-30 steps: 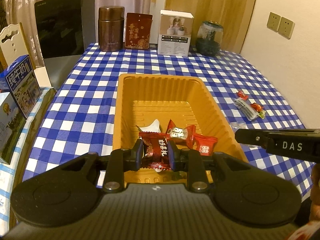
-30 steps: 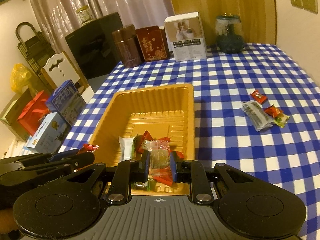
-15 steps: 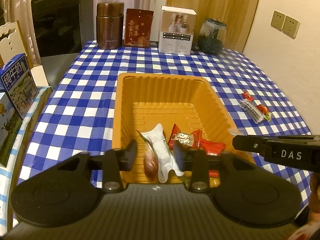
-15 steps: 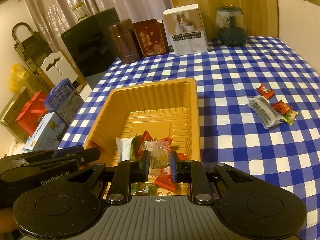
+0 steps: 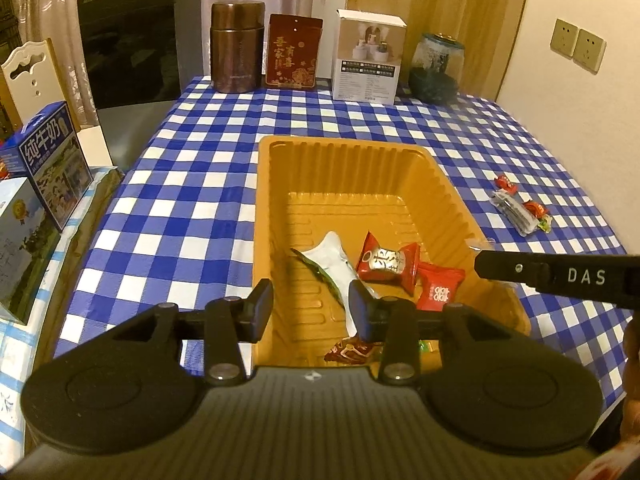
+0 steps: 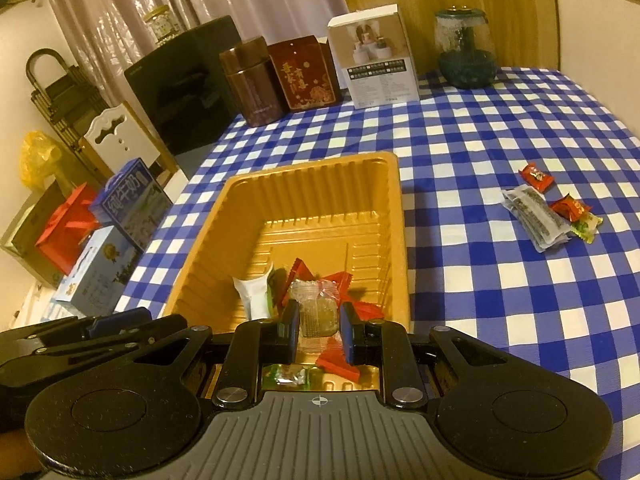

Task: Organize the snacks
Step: 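Open both tools to drop the red packet and cake into the tray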

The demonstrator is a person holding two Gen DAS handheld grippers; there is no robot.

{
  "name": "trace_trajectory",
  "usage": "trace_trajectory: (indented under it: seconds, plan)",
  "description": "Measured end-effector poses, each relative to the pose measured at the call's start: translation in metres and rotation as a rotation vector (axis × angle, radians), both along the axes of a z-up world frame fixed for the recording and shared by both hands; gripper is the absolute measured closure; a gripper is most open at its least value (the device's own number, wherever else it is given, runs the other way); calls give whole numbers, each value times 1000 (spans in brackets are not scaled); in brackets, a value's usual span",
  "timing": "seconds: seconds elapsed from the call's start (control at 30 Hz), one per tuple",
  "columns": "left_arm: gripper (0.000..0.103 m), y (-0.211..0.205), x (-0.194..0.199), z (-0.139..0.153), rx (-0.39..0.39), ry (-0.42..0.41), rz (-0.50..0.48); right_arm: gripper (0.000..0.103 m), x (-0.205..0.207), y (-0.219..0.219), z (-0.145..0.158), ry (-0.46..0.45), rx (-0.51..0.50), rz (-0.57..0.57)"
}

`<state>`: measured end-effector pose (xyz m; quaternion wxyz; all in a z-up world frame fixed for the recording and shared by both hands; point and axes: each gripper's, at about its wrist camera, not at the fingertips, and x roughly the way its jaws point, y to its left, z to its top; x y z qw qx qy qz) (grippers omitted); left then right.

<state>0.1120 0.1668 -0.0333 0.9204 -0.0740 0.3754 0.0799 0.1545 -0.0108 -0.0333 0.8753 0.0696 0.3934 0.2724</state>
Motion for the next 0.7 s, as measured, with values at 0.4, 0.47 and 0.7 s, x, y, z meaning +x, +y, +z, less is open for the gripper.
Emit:
trace_trajectory:
  seconds: [0.4, 0.47, 0.7]
  plan:
    - [63, 6, -6, 5, -1, -14, 20, 40, -1, -3, 7, -10, 77, -10]
    - [62, 6, -7, 6, -2, -15, 22, 39, -3, -8, 8, -18, 84, -21]
    - [55, 0, -11, 7, -13, -14, 10, 39, -10, -30, 5, 2, 53, -90]
